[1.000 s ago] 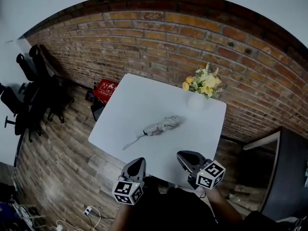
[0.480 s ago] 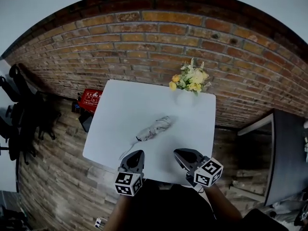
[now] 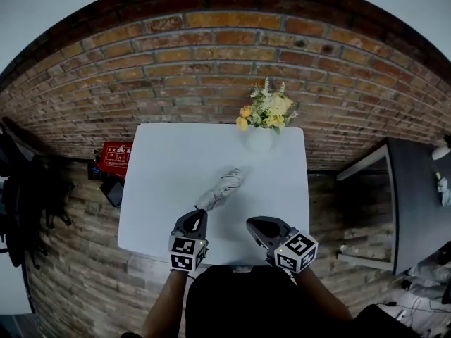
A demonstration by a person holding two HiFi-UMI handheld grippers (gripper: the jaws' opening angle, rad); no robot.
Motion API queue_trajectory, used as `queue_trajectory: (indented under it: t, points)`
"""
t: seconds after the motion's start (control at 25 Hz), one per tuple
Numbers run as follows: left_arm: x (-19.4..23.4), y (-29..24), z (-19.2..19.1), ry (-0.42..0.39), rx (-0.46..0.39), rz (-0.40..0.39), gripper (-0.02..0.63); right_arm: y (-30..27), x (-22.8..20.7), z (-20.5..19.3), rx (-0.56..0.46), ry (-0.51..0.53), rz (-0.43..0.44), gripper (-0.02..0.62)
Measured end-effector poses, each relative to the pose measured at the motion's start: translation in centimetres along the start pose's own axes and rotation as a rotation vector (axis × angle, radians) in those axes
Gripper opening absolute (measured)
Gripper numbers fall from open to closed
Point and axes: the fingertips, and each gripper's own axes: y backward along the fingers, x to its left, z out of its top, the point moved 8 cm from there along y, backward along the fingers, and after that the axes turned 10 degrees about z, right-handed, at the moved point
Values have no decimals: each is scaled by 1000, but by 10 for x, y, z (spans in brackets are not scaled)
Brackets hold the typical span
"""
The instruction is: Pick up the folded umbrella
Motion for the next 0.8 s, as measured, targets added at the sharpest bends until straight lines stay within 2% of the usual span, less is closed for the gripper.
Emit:
queue_trajectory:
  t: [0.2, 0.52, 0.68, 0.8]
  points:
    - [6, -35, 1, -77, 42, -69, 23, -3, 6, -7, 3, -24, -62, 23]
    - [-3, -93, 4, -211, 113, -179, 160, 6, 10, -19, -14, -77, -178, 23]
    - [-12, -121, 6, -257, 157, -227, 260, 10, 10, -25, -21, -99, -218, 23]
    - [-18, -137, 10, -276, 178, -253, 306, 13, 10, -29, -25, -110, -242, 23]
